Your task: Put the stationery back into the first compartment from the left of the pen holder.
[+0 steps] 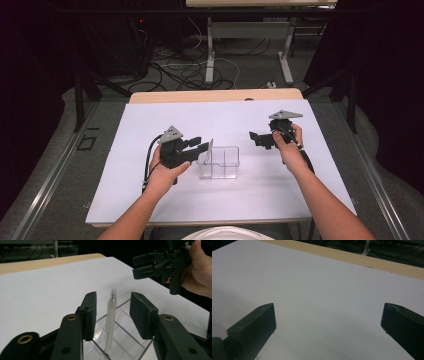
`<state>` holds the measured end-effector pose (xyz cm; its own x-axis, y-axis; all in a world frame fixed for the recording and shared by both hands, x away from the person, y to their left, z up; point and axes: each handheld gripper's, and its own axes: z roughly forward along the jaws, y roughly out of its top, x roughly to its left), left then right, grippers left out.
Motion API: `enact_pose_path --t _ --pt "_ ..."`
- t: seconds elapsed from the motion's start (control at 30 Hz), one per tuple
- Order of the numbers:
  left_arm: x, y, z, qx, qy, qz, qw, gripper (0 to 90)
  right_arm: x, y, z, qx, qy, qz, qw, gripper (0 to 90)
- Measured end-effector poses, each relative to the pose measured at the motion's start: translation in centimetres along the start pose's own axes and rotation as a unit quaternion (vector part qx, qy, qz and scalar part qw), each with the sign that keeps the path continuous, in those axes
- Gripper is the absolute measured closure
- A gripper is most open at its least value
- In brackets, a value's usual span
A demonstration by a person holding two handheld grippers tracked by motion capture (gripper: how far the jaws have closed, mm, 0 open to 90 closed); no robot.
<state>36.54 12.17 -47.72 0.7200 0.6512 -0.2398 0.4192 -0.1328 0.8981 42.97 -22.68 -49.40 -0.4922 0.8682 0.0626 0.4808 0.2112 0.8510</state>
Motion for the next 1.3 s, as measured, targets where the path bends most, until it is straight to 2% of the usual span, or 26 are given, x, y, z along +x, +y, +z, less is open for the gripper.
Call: enact_pose_path --t 0.13,0.2,0.23,0.33,0.37,0.47,0.57,0.63,0.77,0.83,0.97,1.03,1.17,1.27,1.3 --pt "0.7 0.5 -0.6 -0.016 0.022 0.009 0.9996 44.8 0.0 0.0 0.0 0.001 0.001 0.000 1.0000 0.0" --pt "1.2 0.6 -1.0 -0.028 0.037 0.005 0.9989 39.2 0.0 0.0 0.0 0.001 0.002 -0.001 1.0000 0.0" --pt "1.5 0.7 -1.3 -0.024 0.038 0.003 0.9990 37.5 0.0 0.0 0.0 0.001 0.002 0.000 1.0000 0.0" --pt "2.3 0.8 -1.8 -0.037 0.058 0.001 0.9976 31.3 0.0 -0.1 0.0 0.002 0.002 -0.002 1.0000 0.0" --pt "2.5 0.8 -1.9 -0.041 0.061 -0.007 0.9973 29.6 0.0 0.0 0.0 0.001 0.002 -0.002 1.0000 0.0" --pt "3.2 0.9 -2.5 -0.045 0.086 0.007 0.9952 28.8 0.0 -0.1 0.0 0.001 0.002 0.000 1.0000 0.0" --pt "3.8 0.9 -3.0 -0.046 0.111 0.009 0.9927 28.6 -0.1 -0.1 0.0 0.001 -0.001 0.001 1.0000 0.0" --pt "4.2 1.0 -3.3 -0.040 0.123 0.003 0.9916 28.5 -0.1 -0.1 0.0 0.001 0.000 0.001 1.0000 0.0" --pt "5.0 0.9 -4.0 -0.051 0.133 -0.007 0.9898 28.0 -0.1 -0.1 0.0 0.003 -0.002 0.002 1.0000 0.0" --pt "5.4 0.8 -4.2 -0.056 0.134 -0.024 0.9891 26.7 -0.2 -0.1 0.0 0.003 -0.001 0.003 1.0000 0.0" --pt "6.3 0.5 -4.5 -0.065 0.153 -0.037 0.9854 21.7 -0.2 -0.2 0.0 0.005 -0.002 0.005 1.0000 0.0" --pt "6.8 0.3 -4.6 -0.059 0.162 -0.043 0.9840 16.8 -0.3 -0.3 0.0 0.006 -0.002 0.005 1.0000 0.0" --pt "7.6 0.0 -4.9 -0.049 0.177 -0.055 0.9815 13.8 -0.4 -0.5 0.1 0.007 -0.006 0.003 1.0000 0.0" --pt "8.1 -0.2 -4.9 -0.038 0.197 -0.065 0.9775 3.7 -0.4 -0.5 0.1 0.008 -0.006 0.002 0.9999 0.0" --pt "8.3 -0.3 -4.9 -0.032 0.200 -0.065 0.9771 1.2 -0.5 -0.5 0.1 0.009 -0.007 0.002 0.9999 0.0"
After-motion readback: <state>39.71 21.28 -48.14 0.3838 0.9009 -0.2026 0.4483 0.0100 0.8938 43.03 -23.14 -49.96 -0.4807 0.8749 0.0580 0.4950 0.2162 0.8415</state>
